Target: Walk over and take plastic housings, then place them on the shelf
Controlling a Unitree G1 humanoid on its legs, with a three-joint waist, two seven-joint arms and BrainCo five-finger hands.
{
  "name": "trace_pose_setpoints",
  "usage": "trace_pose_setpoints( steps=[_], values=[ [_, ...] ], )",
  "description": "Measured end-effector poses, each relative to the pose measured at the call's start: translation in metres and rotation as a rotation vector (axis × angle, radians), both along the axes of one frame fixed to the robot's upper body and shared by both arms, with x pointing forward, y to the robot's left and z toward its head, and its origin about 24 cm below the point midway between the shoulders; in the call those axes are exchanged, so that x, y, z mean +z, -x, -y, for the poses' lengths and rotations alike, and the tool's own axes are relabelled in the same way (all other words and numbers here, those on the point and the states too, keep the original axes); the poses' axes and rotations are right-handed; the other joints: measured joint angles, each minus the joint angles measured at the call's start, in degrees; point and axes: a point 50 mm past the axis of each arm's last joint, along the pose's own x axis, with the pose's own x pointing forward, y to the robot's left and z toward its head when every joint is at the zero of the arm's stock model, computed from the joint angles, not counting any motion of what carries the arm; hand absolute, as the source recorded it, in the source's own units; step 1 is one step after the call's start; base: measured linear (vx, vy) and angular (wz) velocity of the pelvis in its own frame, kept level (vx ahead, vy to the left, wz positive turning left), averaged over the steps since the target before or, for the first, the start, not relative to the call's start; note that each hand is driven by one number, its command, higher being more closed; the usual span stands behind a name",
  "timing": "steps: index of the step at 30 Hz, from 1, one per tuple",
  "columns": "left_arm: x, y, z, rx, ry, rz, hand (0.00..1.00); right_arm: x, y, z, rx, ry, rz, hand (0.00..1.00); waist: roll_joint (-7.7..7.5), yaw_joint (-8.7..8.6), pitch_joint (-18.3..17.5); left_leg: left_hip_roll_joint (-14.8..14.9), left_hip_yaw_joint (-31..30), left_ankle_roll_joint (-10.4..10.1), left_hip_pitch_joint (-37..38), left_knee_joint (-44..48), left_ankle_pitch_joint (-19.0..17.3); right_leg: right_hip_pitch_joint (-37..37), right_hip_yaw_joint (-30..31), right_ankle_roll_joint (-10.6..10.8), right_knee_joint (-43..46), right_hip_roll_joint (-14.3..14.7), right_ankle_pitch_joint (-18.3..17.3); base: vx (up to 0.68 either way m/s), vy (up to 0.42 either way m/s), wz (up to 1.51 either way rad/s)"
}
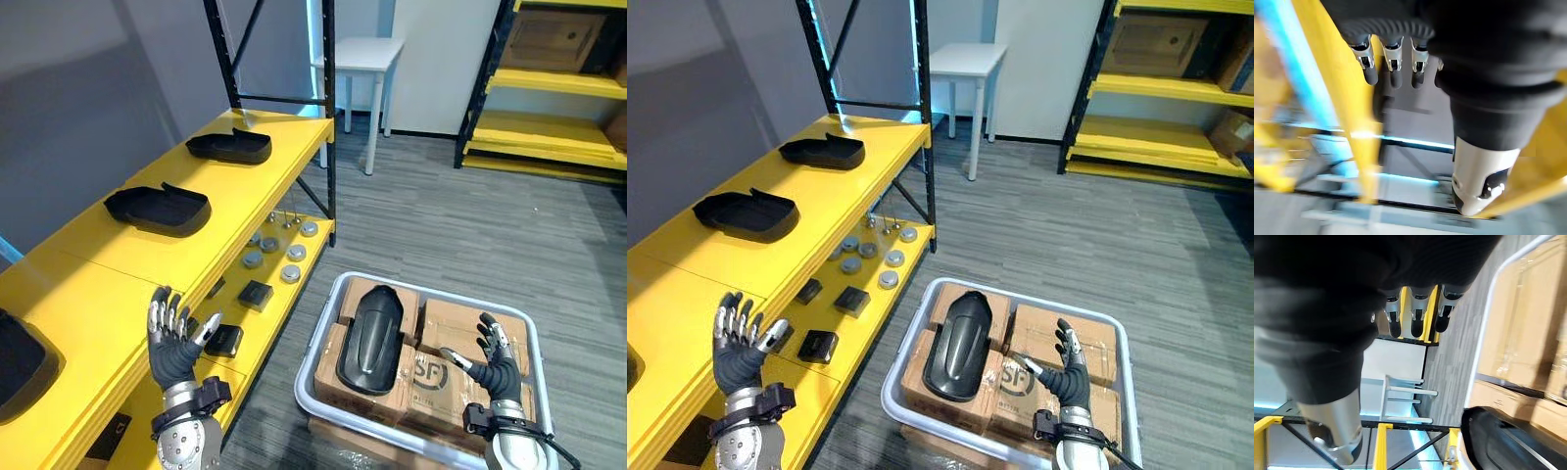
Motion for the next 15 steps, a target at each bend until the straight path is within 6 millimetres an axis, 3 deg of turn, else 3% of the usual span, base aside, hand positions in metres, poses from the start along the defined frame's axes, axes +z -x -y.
trace_pose_setpoints(
  steps=[4,6,10,15],
  values=[
    [-0.042,0.0,0.006,-0.041,0.029,-0.203,0.0,0.007,-0.032,-0.004,-0.046,-0.002,0.025,0.0,0.74,0.78,3.81,-2.36,-1.37,-0.82,-2.48,-0.03,-0.52,-0.43,-0.44,1.7,-3.54,-2.33,3.28,-0.17,0.171,0.12],
    [-0.058,-0.003,0.015,-0.111,0.013,-0.296,0.0,0.021,-0.059,-0.007,-0.102,-0.008,0.055,0.0,0.96,2.49,6.93,-3.55,-1.68,-1.05,-5.12,0.46,-0.33,-1.83,-0.39,2.36,-5.75,-3.55,5.8,-0.2,0.112,0.03],
    [-0.073,-0.004,0.023,-0.173,-0.003,-0.374,0.0,0.058,-0.101,-0.019,-0.145,0.015,0.134,0.0,1.06,4.05,11.51,-4.09,-1.74,-0.95,-9.59,3.18,-0.21,-4.42,0.18,2.83,-7.59,-4.2,8.61,-0.14,0.059,-0.05],
    [-0.085,-0.017,0.028,-0.224,-0.025,-0.443,0.0,0.1,-0.129,-0.019,-0.213,0.057,0.213,0.0,0.89,5.6,14.3,-4.04,-1.3,-0.93,-14.49,5.81,-0.26,-8.74,1.55,2.96,-7.59,-4.2,10.4,-0.07,0.028,-0.12]
  ],
)
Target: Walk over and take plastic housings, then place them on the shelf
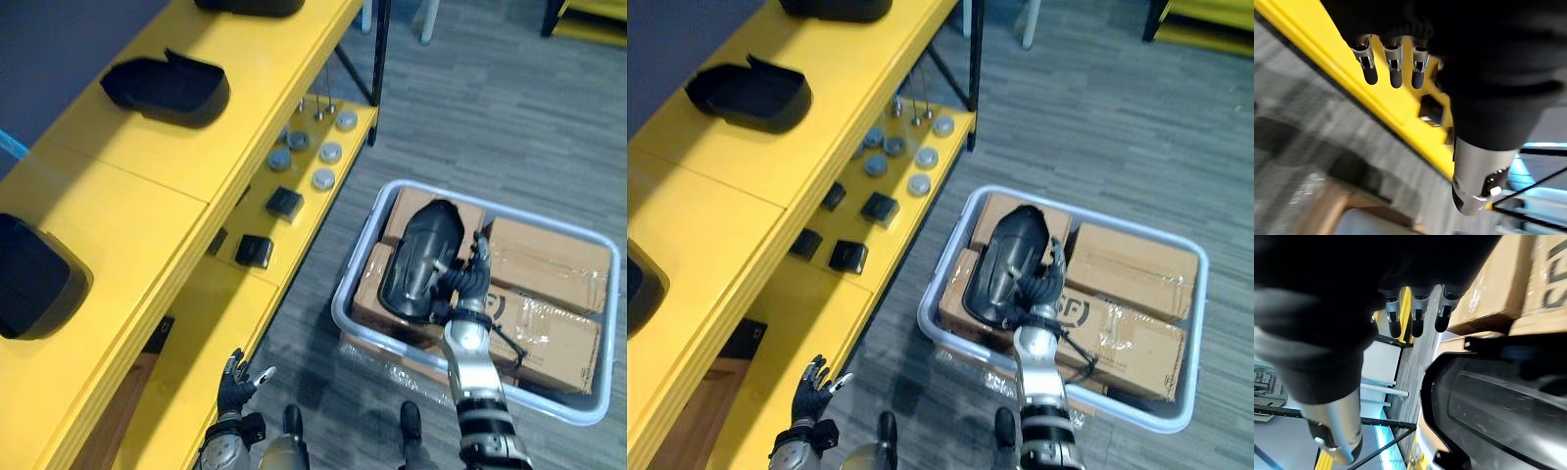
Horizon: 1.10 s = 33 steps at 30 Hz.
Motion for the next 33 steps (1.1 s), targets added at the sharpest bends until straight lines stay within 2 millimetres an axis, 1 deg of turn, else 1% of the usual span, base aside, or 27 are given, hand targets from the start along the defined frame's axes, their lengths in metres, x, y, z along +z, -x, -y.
trace_pose_setpoints(
  steps=[4,6,10,13,15,16,17,19,20,21,22,24,26,28,29,32,33],
  values=[
    [-0.014,0.001,-0.003,-0.003,-0.014,-0.072,0.0,0.008,-0.009,0.005,-0.052,0.024,-0.016,0.0,-0.08,0.3,1.08,0.01,-0.05,0.05,-1.85,1.2,-0.18,-1.66,0.63,-0.12,0.02,0.02,0.72,-0.04,0.016,-0.07],
    [-0.025,0.007,-0.005,0.001,-0.021,-0.131,0.0,0.01,-0.012,0.01,-0.092,0.042,-0.027,0.0,-0.09,0.63,1.46,0.2,-0.06,0.07,-3.5,2.56,-0.83,-3.02,1.08,-0.11,0.18,0.17,0.98,-0.06,0.016,-0.1],
    [-0.039,0.015,-0.006,0.003,-0.023,-0.214,0.0,0.014,-0.012,0.02,-0.157,0.089,-0.043,0.0,-0.19,0.92,2.25,0.35,-0.44,0.12,-5.64,4.41,-1.46,-4.41,1.24,-0.13,0.31,0.32,1.38,-0.06,0.02,-0.04],
    [-0.049,0.023,-0.007,0.006,-0.026,-0.276,0.0,0.017,-0.02,0.025,-0.186,0.11,-0.074,0.0,-0.35,0.93,2.52,0.35,-0.39,0.16,-6.63,5.1,-1.58,-5.3,1.47,-0.2,0.35,0.32,1.71,-0.02,0.011,-0.03],
    [-0.052,0.025,-0.009,0.01,-0.026,-0.295,0.0,0.024,-0.026,0.027,-0.189,0.113,-0.082,0.0,-0.45,0.98,2.58,0.41,-0.39,0.16,-7.7,5.45,-1.58,-6.34,1.68,-0.37,0.34,0.41,2.06,-0.03,0.003,-0.06],
    [-0.051,0.022,-0.009,0.008,-0.031,-0.292,0.0,0.026,-0.03,0.029,-0.191,0.117,-0.096,0.0,-0.57,1.18,2.75,0.5,-0.34,0.16,-8.27,5.73,-1.57,-6.89,1.84,-0.53,0.28,0.51,2.34,-0.02,0.002,-0.08],
    [-0.051,0.022,-0.01,0.008,-0.032,-0.294,0.0,0.026,-0.033,0.03,-0.187,0.113,-0.11,0.0,-0.67,1.27,2.85,0.57,-0.33,0.16,-8.47,5.89,-1.57,-7.06,1.96,-0.53,0.25,0.57,2.42,-0.01,0.002,-0.06],
    [-0.049,0.02,-0.01,0.006,-0.033,-0.285,0.0,0.022,-0.043,0.038,-0.17,0.087,-0.196,0.0,-0.88,1.7,2.96,0.71,-0.49,0.16,-9.52,6.3,-1.59,-7.88,1.98,-0.66,0.24,0.72,2.69,0.0,0.0,-0.02],
    [-0.049,0.019,-0.009,0.005,-0.033,-0.281,0.0,0.021,-0.045,0.041,-0.164,0.081,-0.219,1.0,-0.89,1.91,2.97,0.73,-0.53,0.16,-9.87,6.41,-1.59,-8.19,1.97,-0.7,0.24,0.74,2.78,-0.01,-0.003,-0.04],
    [-0.047,0.016,-0.009,0.002,-0.034,-0.275,0.0,0.024,-0.047,0.046,-0.163,0.082,-0.233,1.0,-0.89,2.53,2.98,0.79,-0.56,0.16,-10.5,6.58,-1.58,-8.77,2.01,-0.86,0.2,0.84,3.06,0.0,0.0,0.0],
    [-0.046,0.013,-0.008,0.0,-0.034,-0.269,0.0,0.03,-0.05,0.051,-0.166,0.07,-0.236,1.0,-0.89,2.81,2.98,0.8,-0.95,0.17,-11.54,6.97,-1.58,-9.31,1.78,-0.69,0.01,0.87,3.29,-0.01,-0.004,0.07],
    [-0.044,0.01,-0.007,-0.008,-0.039,-0.256,0.0,0.039,-0.053,0.062,-0.17,0.067,-0.261,1.0,-0.81,3.02,3.04,0.78,-2.08,0.17,-12.97,7.53,-1.57,-9.85,0.96,-0.68,-0.01,1.0,3.39,-0.01,-0.001,0.17],
    [-0.041,0.005,-0.005,-0.029,-0.05,-0.234,0.0,0.048,-0.051,0.08,-0.211,0.045,-0.273,1.0,-0.76,3.68,3.06,0.57,-3.37,0.24,-14.31,7.86,-1.52,-10.42,0.22,-0.67,0.01,1.04,3.43,0.01,-0.004,0.18],
    [-0.039,0.002,-0.004,-0.04,-0.056,-0.225,0.0,0.056,-0.047,0.097,-0.225,0.043,-0.284,1.0,-0.48,3.86,3.2,0.18,-4.74,0.41,-15.47,7.71,-1.35,-10.61,-1.1,-0.66,-0.09,1.0,3.44,0.01,-0.006,0.27],
    [-0.038,0.001,-0.003,-0.043,-0.055,-0.222,0.0,0.057,-0.045,0.105,-0.233,0.037,-0.298,1.0,-0.45,3.99,3.21,-0.06,-5.34,0.61,-15.78,7.3,-1.06,-10.65,-1.84,-0.66,-0.15,0.9,3.43,0.02,-0.008,0.29],
    [-0.036,-0.002,0.001,-0.067,-0.061,-0.216,0.0,0.063,-0.045,0.11,-0.219,0.012,-0.313,1.0,-0.39,4.16,3.24,-0.63,-5.6,0.42,-15.25,5.72,0.18,-10.57,-2.29,-0.65,-0.31,0.49,3.43,0.03,-0.012,0.14],
    [-0.034,-0.003,0.005,-0.083,-0.062,-0.21,0.0,0.066,-0.045,0.112,-0.212,0.013,-0.316,1.0,-0.06,4.33,3.4,-0.65,-5.59,0.5,-14.92,5.47,0.38,-10.3,-2.31,-0.65,-0.4,0.48,3.44,0.04,-0.014,0.04]
  ],
)
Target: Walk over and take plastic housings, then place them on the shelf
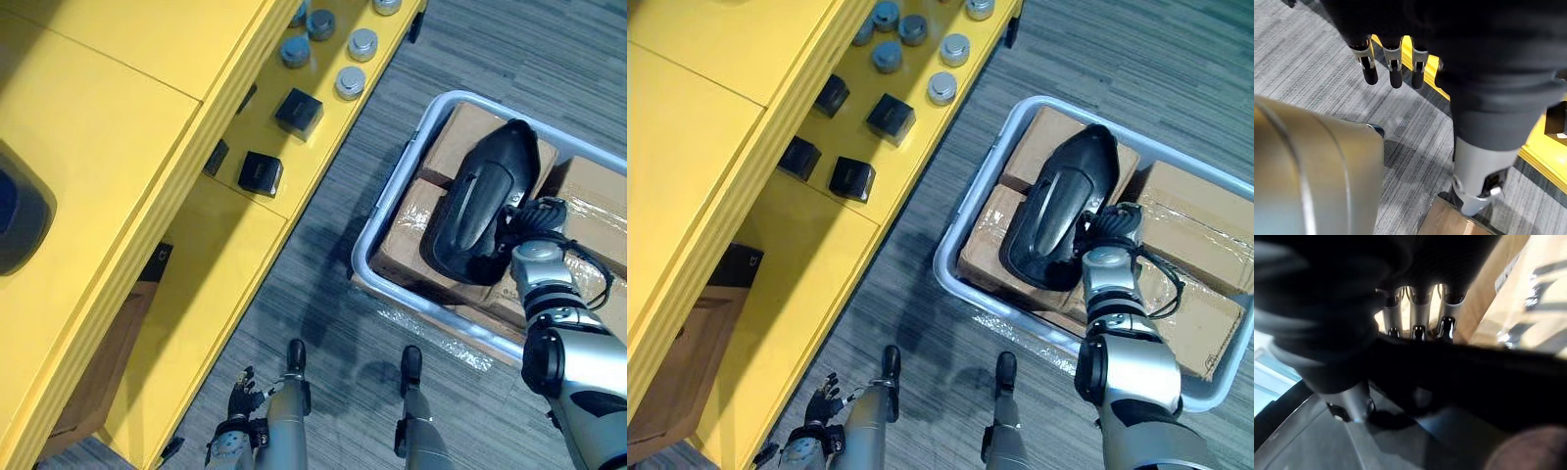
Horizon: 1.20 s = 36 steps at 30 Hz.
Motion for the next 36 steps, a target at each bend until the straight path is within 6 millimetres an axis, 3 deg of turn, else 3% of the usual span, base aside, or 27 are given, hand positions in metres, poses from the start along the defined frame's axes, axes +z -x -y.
trace_pose_setpoints(
  steps=[2,3,5,7,9,11,15,18,21,27,36],
  values=[
    [0.007,-0.003,0.007,-0.011,0.018,0.034,0.0,0.002,0.0,0.0,0.01,0.014,-0.005,1.0,0.5,-0.03,0.33,-0.01,-0.02,0.0,0.91,-0.17,0.06,0.98,-0.12,0.01,-0.36,0.0,0.01,0.03,-0.003,0.03],
    [0.019,-0.008,0.013,-0.013,0.042,0.102,0.0,-0.001,-0.001,-0.001,0.017,0.041,-0.023,1.0,0.7,-0.12,0.43,-0.01,-0.04,0.0,2.19,-0.39,0.05,2.34,-0.22,0.02,-0.76,0.0,0.02,0.05,0.005,0.03],
    [0.051,-0.015,0.019,-0.007,0.086,0.266,0.0,-0.007,0.0,-0.008,0.044,0.114,-0.039,1.0,0.7,-0.44,0.44,0.0,-0.01,0.0,5.14,-1.42,0.05,5.09,-0.44,0.02,-1.35,0.0,0.01,0.05,0.003,0.04],
    [0.102,-0.025,0.019,0.003,0.133,0.504,0.0,-0.003,0.002,-0.028,0.113,0.305,0.0,1.0,0.68,-2.15,0.39,0.01,0.14,-0.01,8.29,-2.37,0.04,7.86,-1.38,0.01,-1.49,0.02,0.0,0.04,-0.003,0.03],
    [0.129,-0.028,0.017,0.001,0.14,0.626,0.0,0.001,0.008,-0.042,0.151,0.417,0.053,1.0,0.61,-3.46,0.09,0.01,0.52,-0.02,10.55,-3.11,0.02,9.66,-1.57,0.01,-1.54,0.0,-0.01,0.03,0.009,-0.05],
    [0.145,-0.028,0.016,-0.006,0.144,0.693,0.0,-0.009,0.02,-0.056,0.191,0.516,0.073,1.0,0.04,-3.95,-1.71,0.03,1.43,-0.07,12.9,-4.43,-0.04,10.99,-1.63,-0.04,-1.61,-0.13,-0.45,0.03,0.003,-0.12],
    [0.167,-0.027,0.019,-0.021,0.158,0.784,0.0,-0.05,0.062,-0.09,0.302,0.603,0.1,1.0,-1.97,-6.33,-6.47,0.02,2.52,-0.74,18.52,-8.19,0.27,14.41,-1.71,-0.09,-1.66,-0.24,-2.09,0.07,-0.027,-0.06],
    [0.171,-0.028,0.023,-0.033,0.196,0.796,0.0,-0.067,0.09,-0.102,0.352,0.648,0.099,1.0,-2.8,-7.41,-10.54,0.1,3.73,-1.09,22.0,-10.95,0.69,16.01,-1.66,-0.08,-1.71,-0.23,-2.62,0.07,-0.021,-0.11],
    [0.178,-0.034,0.039,-0.096,0.346,0.801,0.0,-0.062,0.109,-0.118,0.428,0.701,0.161,1.0,-3.13,-8.51,-13.79,0.09,5.12,-1.08,24.99,-12.88,0.92,17.36,-1.58,-0.06,-1.79,-0.25,-2.67,0.06,-0.009,-0.18],
    [0.178,-0.034,0.079,-0.309,0.559,0.7,0.0,-0.06,0.117,-0.159,0.632,0.742,0.241,1.0,-3.59,-9.27,-18.16,-0.05,6.62,-1.16,29.55,-15.93,1.73,19.67,-1.59,0.0,-1.89,-0.26,-2.8,0.01,0.0,-0.09],
    [0.163,-0.021,0.103,-0.492,0.752,0.532,0.0,-0.064,0.119,-0.174,0.682,0.728,0.252,1.0,-3.77,-9.13,-22.18,-0.46,5.82,-1.28,31.54,-19.7,4.02,21.04,-3.05,-0.04,-2.8,-0.47,-2.88,-0.02,-0.019,0.05]
  ],
)
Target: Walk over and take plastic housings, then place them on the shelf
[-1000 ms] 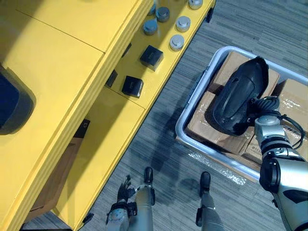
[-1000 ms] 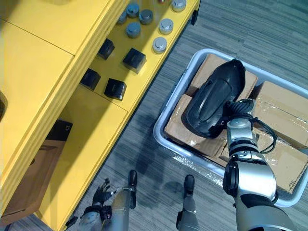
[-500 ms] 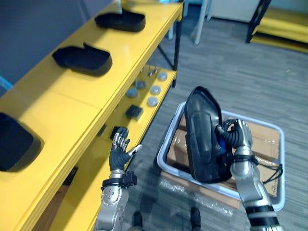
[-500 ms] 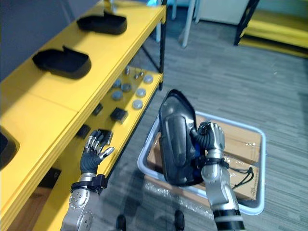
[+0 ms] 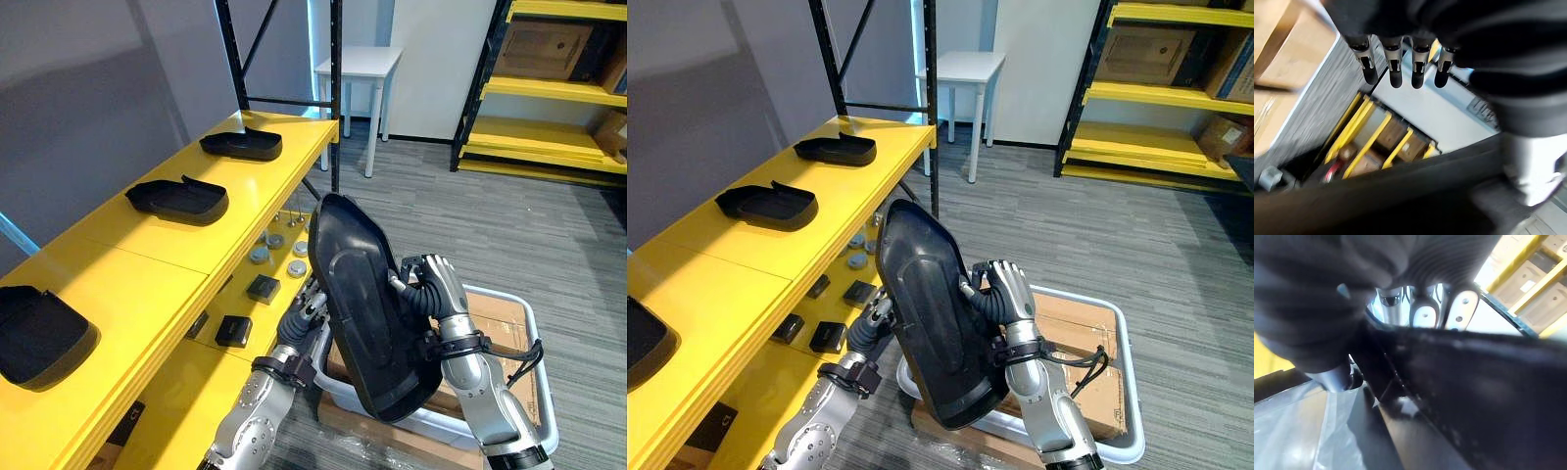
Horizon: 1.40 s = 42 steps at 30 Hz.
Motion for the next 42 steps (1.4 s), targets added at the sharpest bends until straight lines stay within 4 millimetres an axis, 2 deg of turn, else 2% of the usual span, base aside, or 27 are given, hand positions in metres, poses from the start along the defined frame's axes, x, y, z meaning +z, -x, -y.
trace_pose_setpoints(
  steps=[5,6,12,21,22,23,27,29,34,39,42],
  values=[
    [-0.002,0.008,0.013,-0.076,0.024,-0.007,0.0,-0.004,0.001,-0.01,0.012,-0.033,-0.006,1.0,-0.03,-0.02,-2.05,-0.08,-0.59,-0.07,0.37,-0.73,0.56,0.43,-0.67,-0.13,-0.02,-0.06,-0.1,0.0,-0.009,0.07],
    [0.0,0.009,0.014,-0.083,0.023,0.0,1.0,-0.005,0.001,-0.011,0.016,-0.031,-0.006,1.0,-0.04,-0.11,-2.21,-0.13,-0.82,-0.09,0.35,-1.22,0.97,0.53,-1.33,-0.23,-0.02,-0.1,-0.18,-0.02,-0.015,0.14],
    [0.001,0.007,0.006,-0.049,-0.001,0.011,1.0,-0.013,0.002,-0.015,0.027,0.033,-0.023,1.0,-0.11,0.0,-3.97,-0.16,-1.99,-0.27,0.33,-2.54,2.13,0.65,-2.55,-0.43,-0.05,-0.07,-0.3,-0.01,-0.014,0.11],
    [0.001,0.007,0.006,-0.04,-0.018,0.021,1.0,-0.014,0.003,-0.015,0.028,0.068,-0.022,1.0,-0.59,0.01,-5.54,-0.2,-2.13,-0.25,0.46,-3.26,2.67,0.62,-2.78,-0.45,-0.05,-0.07,-0.31,0.0,-0.002,0.02],
    [0.002,0.007,0.006,-0.038,-0.016,0.024,0.0,-0.015,0.003,-0.016,0.033,0.07,-0.024,1.0,-0.6,-0.01,-5.67,-0.21,-2.12,-0.23,0.51,-3.37,2.71,0.62,-2.78,-0.45,-0.05,-0.07,-0.31,0.0,0.0,0.0],
    [0.002,0.007,0.006,-0.038,-0.018,0.026,0.0,-0.015,0.003,-0.017,0.041,0.073,-0.027,1.0,-0.6,-0.03,-5.76,-0.21,-2.11,-0.22,0.56,-3.45,2.73,0.62,-2.78,-0.45,-0.05,-0.07,-0.31,0.0,0.0,0.0],
    [0.004,0.009,0.016,-0.06,0.006,0.033,0.0,-0.028,0.015,-0.049,0.197,0.093,-0.072,1.0,-0.81,0.01,-6.22,-0.21,-2.09,-0.19,0.75,-3.79,2.82,0.64,-2.76,-0.46,-0.06,-0.05,-0.31,0.0,0.0,0.0],
    [0.005,0.009,0.017,-0.069,0.015,0.04,0.0,-0.029,0.016,-0.051,0.203,0.082,-0.079,1.0,-0.9,0.39,-6.28,-0.29,-2.12,-0.14,0.78,-3.87,2.87,0.68,-2.8,-0.46,-0.06,-0.11,-0.31,0.0,0.0,0.0],
    [-0.003,0.009,0.012,-0.058,-0.033,0.026,0.0,-0.02,0.009,-0.028,0.113,0.122,-0.03,1.0,-0.95,0.47,-6.27,-0.46,-2.1,-0.08,1.45,-4.96,3.4,0.76,-2.76,-0.42,-0.05,-0.21,-0.34,0.0,0.0,0.0],
    [-0.013,0.01,-0.01,0.046,-0.088,0.02,0.0,-0.007,0.002,0.014,-0.074,0.15,0.018,1.0,-1.07,0.03,-6.18,-0.51,-2.03,-0.1,1.9,-6.2,4.03,0.62,-2.78,-0.33,-0.05,-0.2,-0.42,0.0,0.0,0.0],
    [-0.014,0.01,-0.019,0.084,-0.096,0.024,0.0,-0.003,0.001,0.026,-0.137,0.17,0.033,1.0,-1.19,-0.03,-6.09,-0.52,-2.02,-0.1,1.96,-6.38,4.03,0.61,-2.78,-0.24,-0.05,-0.2,-0.52,0.0,0.0,0.0]
  ],
)
